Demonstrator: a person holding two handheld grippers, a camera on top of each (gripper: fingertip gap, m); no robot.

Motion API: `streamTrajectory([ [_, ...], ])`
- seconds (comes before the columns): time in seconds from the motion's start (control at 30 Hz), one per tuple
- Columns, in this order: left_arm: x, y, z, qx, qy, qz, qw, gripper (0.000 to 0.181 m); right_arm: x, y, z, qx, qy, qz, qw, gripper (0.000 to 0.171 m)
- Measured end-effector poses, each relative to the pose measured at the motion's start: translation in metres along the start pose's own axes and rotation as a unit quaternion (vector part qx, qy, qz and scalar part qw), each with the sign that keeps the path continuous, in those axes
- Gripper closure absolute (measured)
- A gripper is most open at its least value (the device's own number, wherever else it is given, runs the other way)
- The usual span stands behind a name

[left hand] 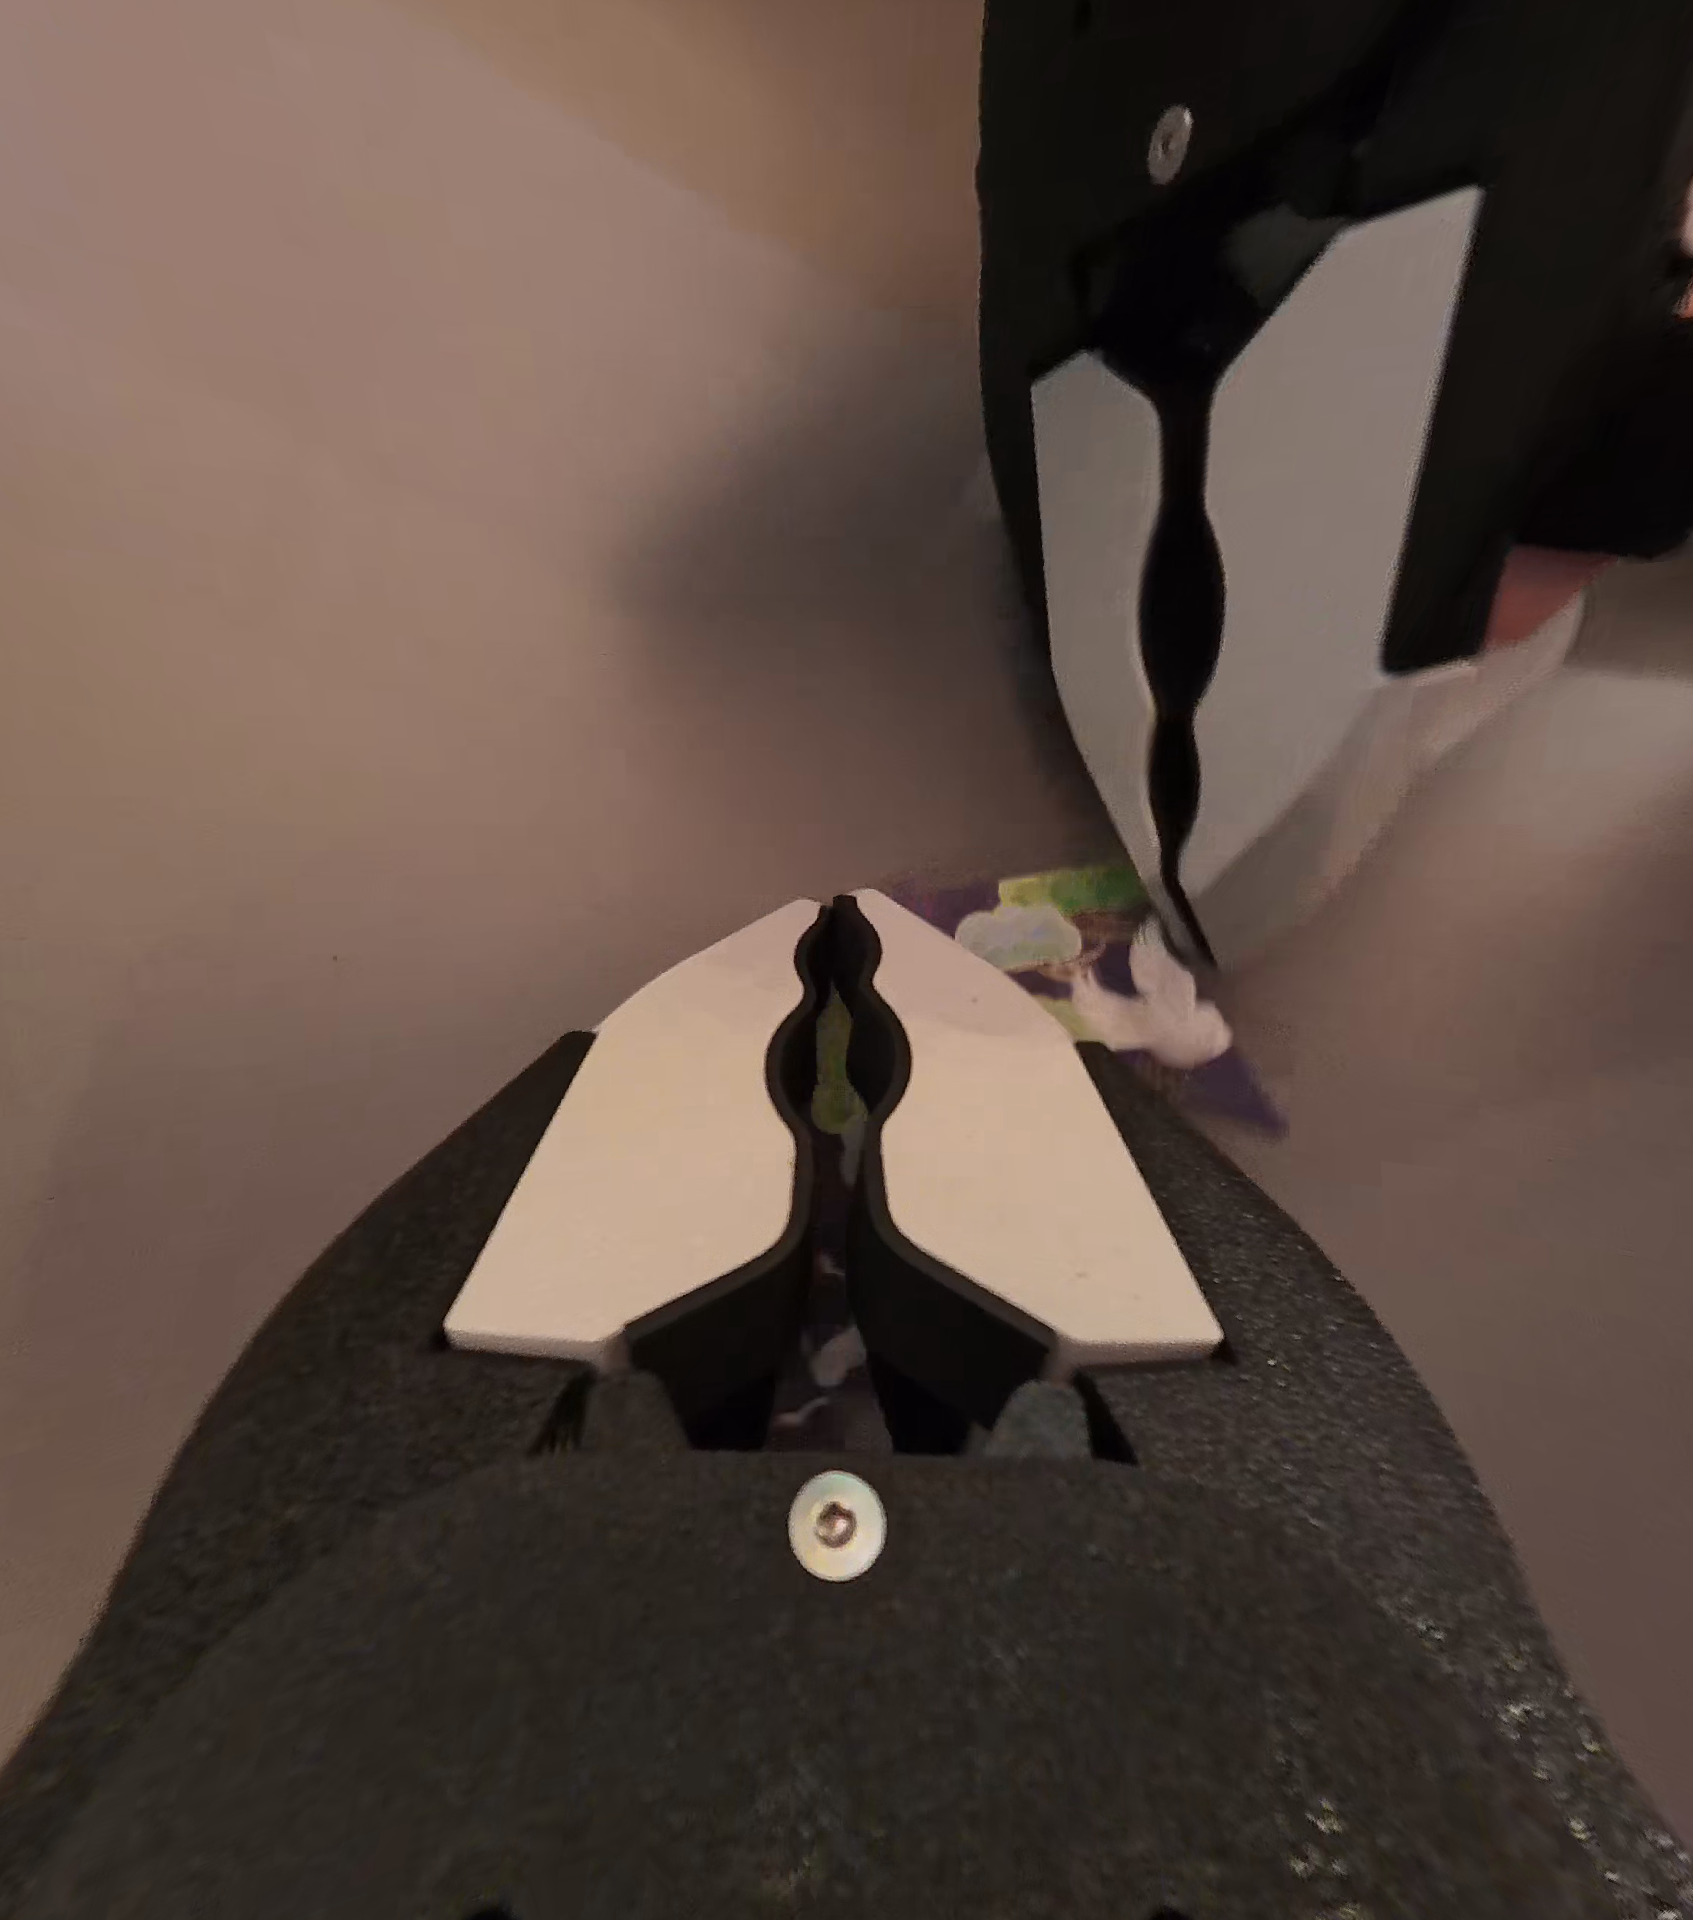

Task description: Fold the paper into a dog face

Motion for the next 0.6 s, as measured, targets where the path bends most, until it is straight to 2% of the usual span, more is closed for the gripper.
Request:
streamTrajectory([
  [0.03, 0.0, 0.0, 0.0, 0.002, -0.001, -0.001, 1.0, 0.181, -0.001, 0.002, 0.005, 0.003, 0.007, -0.007, 1.0, 0.17],
  [0.1, 0.0, 0.001, 0.0, 0.005, -0.005, -0.006, 1.0, 0.181, 0.002, -0.002, 0.011, 0.045, 0.042, -0.006, 0.998, 0.17],
  [0.17, 0.001, 0.001, 0.0, 0.007, -0.007, -0.007, 1.0, 0.181, 0.008, 0.005, 0.007, 0.016, 0.053, -0.001, 0.998, 0.17],
  [0.3, 0.001, 0.001, 0.0, 0.009, -0.007, -0.014, 1.0, 0.181, -0.013, 0.016, -0.009, -0.001, -0.064, -0.053, 0.997, 0.171],
  [0.33, 0.001, 0.002, 0.0, 0.011, -0.009, -0.015, 1.0, 0.181, -0.016, 0.014, -0.006, 0.001, -0.067, -0.054, 0.996, 0.17],
  [0.43, 0.001, 0.003, -0.002, 0.024, -0.018, -0.024, 0.999, 0.181, -0.011, 0.005, 0.014, 0.031, 0.002, -0.049, 0.998, 0.17],
  [0.53, -0.003, 0.007, -0.038, 0.067, -0.088, -0.053, 0.992, 0.181, -0.005, -0.001, 0.024, 0.069, 0.04, -0.045, 0.996, 0.17],
  [0.6, 0.009, 0.008, -0.065, 0.104, -0.082, -0.059, 0.989, 0.181, -0.004, -0.001, 0.023, 0.075, 0.041, -0.044, 0.995, 0.17],
])
Point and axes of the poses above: each gripper's, where its closed fingertips meet, z out along the fingers, x out of its underside, y = z × x across the jaws, the point moved 7 cm from there along -z, back along the fingers, and after that the axes turned 5 degrees about y, right-handed, at the moved point
